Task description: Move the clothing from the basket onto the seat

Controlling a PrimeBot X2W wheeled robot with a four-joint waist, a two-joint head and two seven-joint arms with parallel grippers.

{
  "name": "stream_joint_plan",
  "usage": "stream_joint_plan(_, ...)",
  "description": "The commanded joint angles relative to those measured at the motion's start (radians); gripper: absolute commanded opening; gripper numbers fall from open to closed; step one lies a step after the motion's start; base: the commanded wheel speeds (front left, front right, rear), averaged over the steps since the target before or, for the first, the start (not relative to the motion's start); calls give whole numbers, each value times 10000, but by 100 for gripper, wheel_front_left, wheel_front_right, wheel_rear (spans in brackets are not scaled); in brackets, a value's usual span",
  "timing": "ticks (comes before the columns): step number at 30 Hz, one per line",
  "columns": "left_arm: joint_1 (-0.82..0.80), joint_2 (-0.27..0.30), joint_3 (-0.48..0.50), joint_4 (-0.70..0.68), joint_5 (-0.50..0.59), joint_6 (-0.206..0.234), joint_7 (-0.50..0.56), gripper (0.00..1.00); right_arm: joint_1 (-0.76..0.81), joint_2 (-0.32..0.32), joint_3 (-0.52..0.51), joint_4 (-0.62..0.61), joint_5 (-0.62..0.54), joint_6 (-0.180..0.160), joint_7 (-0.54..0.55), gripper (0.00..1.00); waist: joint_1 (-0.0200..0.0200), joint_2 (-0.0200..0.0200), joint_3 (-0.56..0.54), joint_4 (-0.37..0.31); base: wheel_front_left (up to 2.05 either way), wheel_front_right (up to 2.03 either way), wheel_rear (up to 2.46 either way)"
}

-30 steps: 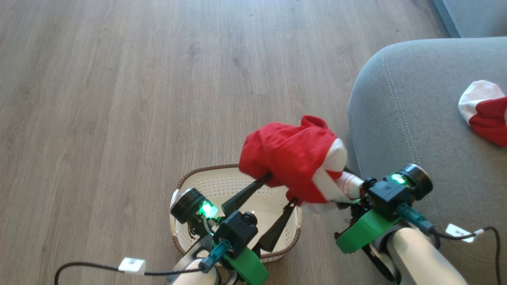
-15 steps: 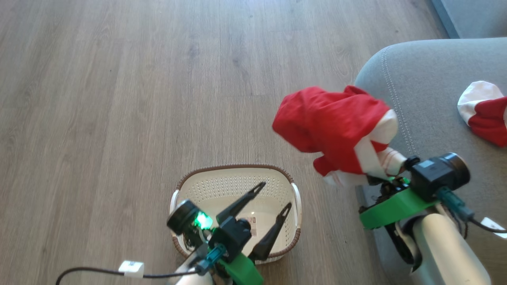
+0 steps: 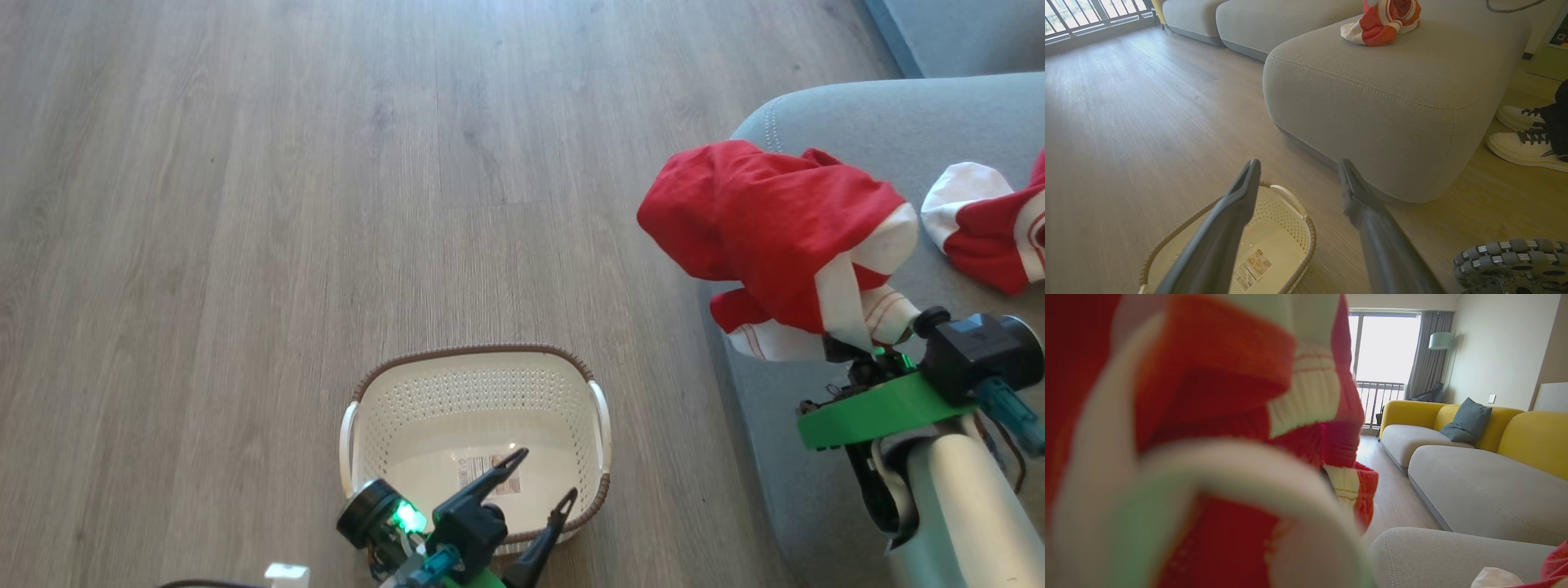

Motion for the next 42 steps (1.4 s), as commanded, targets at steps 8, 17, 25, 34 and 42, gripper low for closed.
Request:
stream_joint_plan(8, -125, -78, 622, -240, 14, -1, -51, 100, -35, 70, -75, -420, 109, -4, -65, 0, 0, 0, -35, -241, 0, 0, 0)
stream_joint_plan(17, -79, -109, 748, -363, 55, -84, -51, 100, -101, 116, -99, -402, 109, -4, -65, 0, 0, 0, 62, -756, 0, 0, 0)
stream_joint_plan(25, -271, -142, 783, -459, 111, -124, -51, 100, -213, 130, -354, -456, 126, -4, -65, 0, 0, 0, 376, -1763, 0, 0, 0)
stream_joint_plan(34, -529, -127, 658, -455, 195, -203, -51, 100, -212, 202, -830, -495, 136, -4, -65, 0, 0, 0, 677, -3181, 0, 0, 0)
stream_joint_plan(42, -920, -7, 602, -431, 275, -246, -51, 100, -195, 353, -1134, -498, 160, -4, -65, 0, 0, 0, 1079, -4417, 0, 0, 0)
